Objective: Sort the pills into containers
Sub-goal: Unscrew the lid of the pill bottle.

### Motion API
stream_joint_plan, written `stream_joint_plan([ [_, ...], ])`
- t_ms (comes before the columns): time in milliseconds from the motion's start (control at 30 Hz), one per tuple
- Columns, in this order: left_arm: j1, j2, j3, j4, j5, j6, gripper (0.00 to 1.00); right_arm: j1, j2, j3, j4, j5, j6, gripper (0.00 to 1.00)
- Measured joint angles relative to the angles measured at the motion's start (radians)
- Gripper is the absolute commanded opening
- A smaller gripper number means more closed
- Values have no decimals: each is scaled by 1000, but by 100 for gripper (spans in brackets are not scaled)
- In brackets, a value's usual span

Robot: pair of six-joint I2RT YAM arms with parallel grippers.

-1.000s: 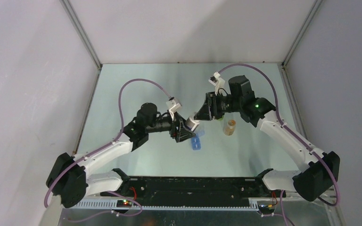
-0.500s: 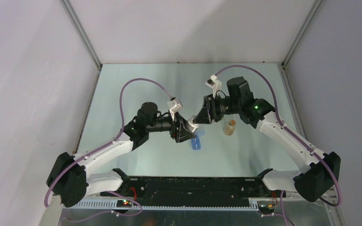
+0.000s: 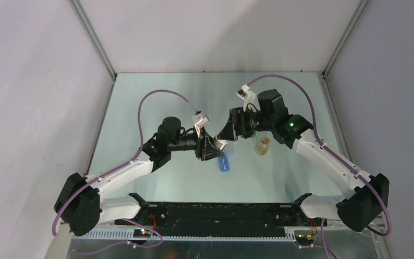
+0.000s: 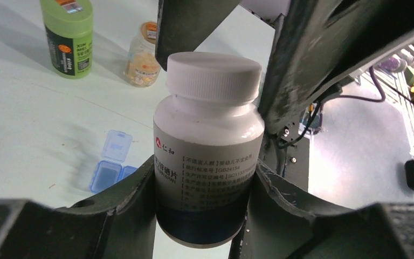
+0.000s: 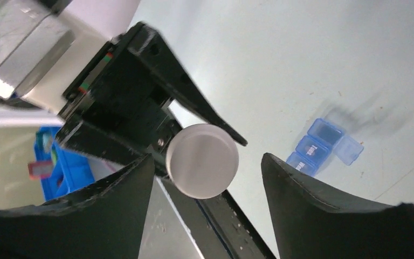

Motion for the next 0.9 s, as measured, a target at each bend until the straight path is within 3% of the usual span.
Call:
stream_joint_plan([
  [133, 0, 1, 3, 2, -48, -28, 0, 40, -12, -50, 67, 140, 102, 77],
  [300, 0, 10, 6, 23, -105, -88, 0, 108, -37, -108, 149, 315, 236, 60],
  [533, 0, 11, 6, 74, -139, -157, 0, 145, -104, -196, 295, 424, 327, 74],
  [733, 0, 11, 6, 107, -154, -193, 0, 145, -108, -202, 336, 477, 352, 66],
  [900, 0, 10, 6, 110, -155, -203, 0, 145, -117, -203, 362, 504, 349, 68],
])
